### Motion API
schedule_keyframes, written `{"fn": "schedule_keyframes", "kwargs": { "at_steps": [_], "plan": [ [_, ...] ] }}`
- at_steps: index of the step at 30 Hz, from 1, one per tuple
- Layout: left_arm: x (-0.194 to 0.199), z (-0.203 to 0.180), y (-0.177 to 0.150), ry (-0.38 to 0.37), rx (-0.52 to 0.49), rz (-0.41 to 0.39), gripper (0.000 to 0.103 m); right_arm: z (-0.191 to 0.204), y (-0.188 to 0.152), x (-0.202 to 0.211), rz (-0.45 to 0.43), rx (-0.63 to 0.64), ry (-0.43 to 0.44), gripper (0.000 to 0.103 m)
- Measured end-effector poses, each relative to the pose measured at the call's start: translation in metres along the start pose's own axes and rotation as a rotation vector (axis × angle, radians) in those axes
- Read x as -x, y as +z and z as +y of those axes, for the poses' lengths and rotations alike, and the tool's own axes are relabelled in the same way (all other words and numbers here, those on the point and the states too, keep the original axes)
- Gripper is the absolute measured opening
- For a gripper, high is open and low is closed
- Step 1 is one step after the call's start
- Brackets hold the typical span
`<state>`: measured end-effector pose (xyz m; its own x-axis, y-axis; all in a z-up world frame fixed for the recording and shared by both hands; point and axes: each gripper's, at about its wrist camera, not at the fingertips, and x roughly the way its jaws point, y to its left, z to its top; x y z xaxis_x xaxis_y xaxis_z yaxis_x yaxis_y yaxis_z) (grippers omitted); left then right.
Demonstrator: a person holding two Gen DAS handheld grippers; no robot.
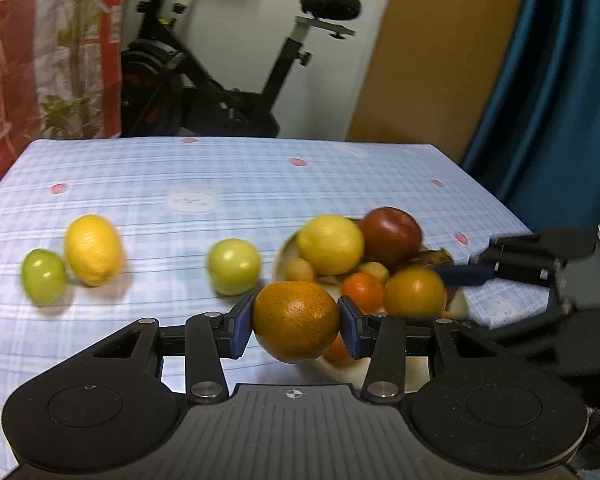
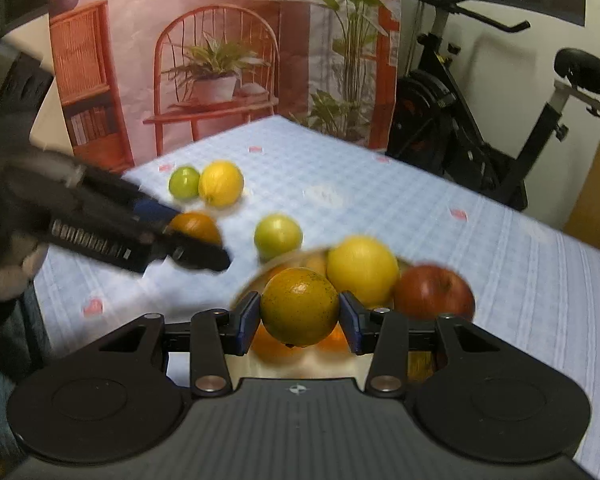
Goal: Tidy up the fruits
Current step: 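Carry both held oranges over the cream plate, then lower the oranges onto the plate and open both grippers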
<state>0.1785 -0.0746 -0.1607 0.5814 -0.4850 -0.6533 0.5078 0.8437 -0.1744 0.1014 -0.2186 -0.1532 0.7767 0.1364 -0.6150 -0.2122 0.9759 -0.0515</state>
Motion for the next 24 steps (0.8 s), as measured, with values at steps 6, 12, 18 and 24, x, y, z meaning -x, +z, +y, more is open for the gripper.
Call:
{"fn": "schedule_keyframes", "kwargs": {
  "at_steps": [6, 12, 18, 24],
  "plan": [
    [-0.015, -0.017, 0.006, -0.03, -0.041, 0.03, 0.047, 0.0, -0.029, 0.001, 0.032, -0.038, 0.015, 0.045],
    [-0.03, -0.035, 0.013, -0.057, -0.073, 0.052, 0.047, -0.001, -0.039, 0.0, 0.033, -0.06, 0.014, 0.045],
    [-0.051, -0.05, 0.02, -0.078, -0.098, 0.078, 0.047, -0.002, -0.043, -0.001, 0.02, -0.06, 0.017, 0.045],
    [-0.06, -0.059, 0.017, -0.089, -0.107, 0.1, 0.047, -0.001, -0.044, -0.002, 0.014, -0.055, 0.017, 0.045]
  ]
}}
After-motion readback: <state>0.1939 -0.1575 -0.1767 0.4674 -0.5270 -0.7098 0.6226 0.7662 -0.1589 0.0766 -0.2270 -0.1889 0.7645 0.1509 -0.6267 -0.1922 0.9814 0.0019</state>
